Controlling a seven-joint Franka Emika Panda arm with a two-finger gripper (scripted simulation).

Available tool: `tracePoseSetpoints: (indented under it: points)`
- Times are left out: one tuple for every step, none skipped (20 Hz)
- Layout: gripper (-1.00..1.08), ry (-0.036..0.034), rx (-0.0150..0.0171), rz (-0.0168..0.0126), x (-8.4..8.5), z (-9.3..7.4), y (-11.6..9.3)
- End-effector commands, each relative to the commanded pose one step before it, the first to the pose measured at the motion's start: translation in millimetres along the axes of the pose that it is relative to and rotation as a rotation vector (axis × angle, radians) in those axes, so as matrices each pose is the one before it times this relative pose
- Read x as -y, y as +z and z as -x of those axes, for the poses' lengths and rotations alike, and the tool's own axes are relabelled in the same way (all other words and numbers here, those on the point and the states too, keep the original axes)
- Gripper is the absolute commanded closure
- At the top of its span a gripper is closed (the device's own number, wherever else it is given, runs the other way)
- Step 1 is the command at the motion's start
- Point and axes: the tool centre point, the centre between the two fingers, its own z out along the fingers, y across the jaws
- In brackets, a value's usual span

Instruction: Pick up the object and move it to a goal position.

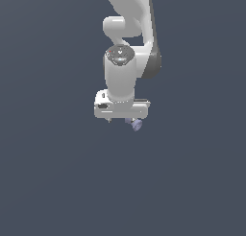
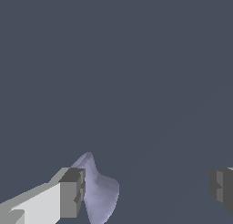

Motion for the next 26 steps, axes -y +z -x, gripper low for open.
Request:
tracePoseSetpoints:
  points:
    - [-0.92,0.0,0.0,0.0,-0.01,0.0,0.0]
    - [-0.92,0.0,0.0,0.0,-0.53,-0.11,0.08]
    - [-0.92,0.00153,-0.00065,0.00102,-2.32,-0.19,-0.18]
    - [-0.92,0.00181,-0.00075,0.00118,-3.47,-0.37,-0.1]
    - [-0.92,0.00262,-0.00107,0.00173,-4.87,-0.48,-0.16]
    - [-0.92,0.00327,-0.00131,0.00218,-6.18,-0.57,-0.18]
    - [-0.92,0.00335,-0.00132,0.00228,-6.42,-0.56,-0.16]
    - [-0.92,0.00265,-0.00103,0.00183,-5.04,-0.4,-0.13]
    - [-0.92,0.00187,-0.00072,0.00131,-3.57,-0.27,-0.09]
    - [-0.92,0.00107,-0.00041,0.00077,-2.1,-0.15,-0.04]
    - [-0.92,0.0,0.0,0.0,-0.5,-0.08,0.07]
    - [-0.92,0.0,0.0,0.0,0.58,0.09,-0.08]
    - [-0.92,-0.00053,0.00021,-0.00039,1.11,0.08,0.01]
    - [-0.92,-0.00067,0.00007,-0.00013,0.29,0.06,0.08]
    - [-0.92,-0.00195,-0.00002,0.00001,0.17,0.18,0.23]
    - [-0.92,-0.00372,-0.00005,0.00004,0.36,0.35,0.42]
    - [-0.92,-0.00561,-0.00005,0.0,0.64,0.54,0.63]
    - [-0.92,-0.0076,-0.00004,-0.00005,0.99,0.73,0.85]
    - [-0.92,-0.00954,-0.00004,-0.00009,1.33,0.91,1.06]
    - [-0.92,-0.01143,-0.00004,-0.00013,1.63,1.09,1.26]
    - [-0.92,-0.0133,-0.00005,-0.00016,1.94,1.25,1.46]
    - [-0.92,-0.01503,-0.00007,-0.00018,2.19,1.4,1.64]
    - [-0.92,-0.0168,-0.00009,-0.00019,2.43,1.55,1.82]
    - [-0.92,-0.01855,-0.00012,-0.0002,2.68,1.69,2.0]
    - [-0.92,-0.02032,-0.00015,-0.00023,2.97,1.83,2.17]
    - [-0.92,-0.02222,-0.00017,-0.00027,3.3,1.97,2.35]
